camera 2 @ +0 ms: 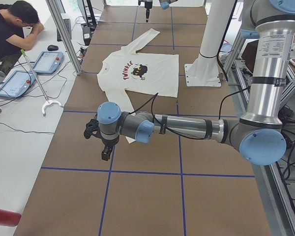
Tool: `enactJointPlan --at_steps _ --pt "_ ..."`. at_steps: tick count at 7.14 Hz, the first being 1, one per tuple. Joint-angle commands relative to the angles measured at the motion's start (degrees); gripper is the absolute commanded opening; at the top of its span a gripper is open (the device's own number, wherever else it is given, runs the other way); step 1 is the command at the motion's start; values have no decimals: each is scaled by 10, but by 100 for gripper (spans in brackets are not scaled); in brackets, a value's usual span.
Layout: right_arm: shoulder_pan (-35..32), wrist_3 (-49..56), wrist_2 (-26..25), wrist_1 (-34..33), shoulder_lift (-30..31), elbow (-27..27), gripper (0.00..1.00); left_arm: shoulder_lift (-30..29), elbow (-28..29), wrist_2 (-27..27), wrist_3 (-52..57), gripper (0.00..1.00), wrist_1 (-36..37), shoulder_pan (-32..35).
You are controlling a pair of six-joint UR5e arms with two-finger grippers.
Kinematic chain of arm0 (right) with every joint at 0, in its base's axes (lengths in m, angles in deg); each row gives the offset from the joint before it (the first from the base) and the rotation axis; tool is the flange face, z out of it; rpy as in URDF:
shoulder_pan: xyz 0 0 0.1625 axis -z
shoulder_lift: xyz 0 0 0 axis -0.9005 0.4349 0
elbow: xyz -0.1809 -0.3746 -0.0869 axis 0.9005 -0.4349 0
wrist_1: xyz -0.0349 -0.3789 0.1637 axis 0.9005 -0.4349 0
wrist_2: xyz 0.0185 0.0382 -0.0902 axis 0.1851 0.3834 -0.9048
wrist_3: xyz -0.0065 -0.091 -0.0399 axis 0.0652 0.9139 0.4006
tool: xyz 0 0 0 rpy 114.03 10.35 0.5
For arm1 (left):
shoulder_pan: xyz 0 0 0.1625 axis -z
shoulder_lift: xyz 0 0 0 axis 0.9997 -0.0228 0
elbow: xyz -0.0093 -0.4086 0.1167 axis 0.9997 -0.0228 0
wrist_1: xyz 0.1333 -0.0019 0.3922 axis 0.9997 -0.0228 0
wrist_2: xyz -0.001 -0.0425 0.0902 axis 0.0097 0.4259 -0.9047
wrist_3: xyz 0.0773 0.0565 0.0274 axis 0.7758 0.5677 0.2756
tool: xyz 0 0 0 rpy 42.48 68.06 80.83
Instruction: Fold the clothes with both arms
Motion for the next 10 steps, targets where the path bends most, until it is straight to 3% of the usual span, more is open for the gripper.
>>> enactJointPlan --at_steps 1,10 --pt "44 -29 -12 17 10 -4 100 2 7 1 -4 100 -6 -2" --pt "109 -29 -36 15 16 -40 100 6 7 2 -7 100 -6 -2"
